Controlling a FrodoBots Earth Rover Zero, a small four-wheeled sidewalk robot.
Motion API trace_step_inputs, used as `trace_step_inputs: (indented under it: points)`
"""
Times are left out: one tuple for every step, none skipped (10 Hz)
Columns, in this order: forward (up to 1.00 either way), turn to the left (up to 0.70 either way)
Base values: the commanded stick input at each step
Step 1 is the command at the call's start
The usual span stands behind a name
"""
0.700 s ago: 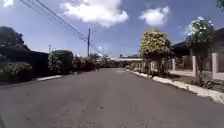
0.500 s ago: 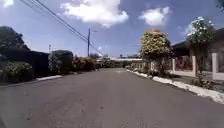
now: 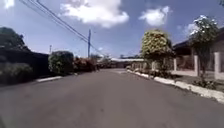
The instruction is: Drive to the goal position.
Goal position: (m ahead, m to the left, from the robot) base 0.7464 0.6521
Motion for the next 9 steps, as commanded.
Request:
trace_step_inputs:
  points:
    - [0.45,0.27]
    - [0.45,0.27]
    - [0.45,0.27]
    - [0.45,0.09]
    - [0.45,0.0]
    - [0.45,0.0]
    - [0.45,0.0]
    - [0.45,0.0]
    - [0.45,0.0]
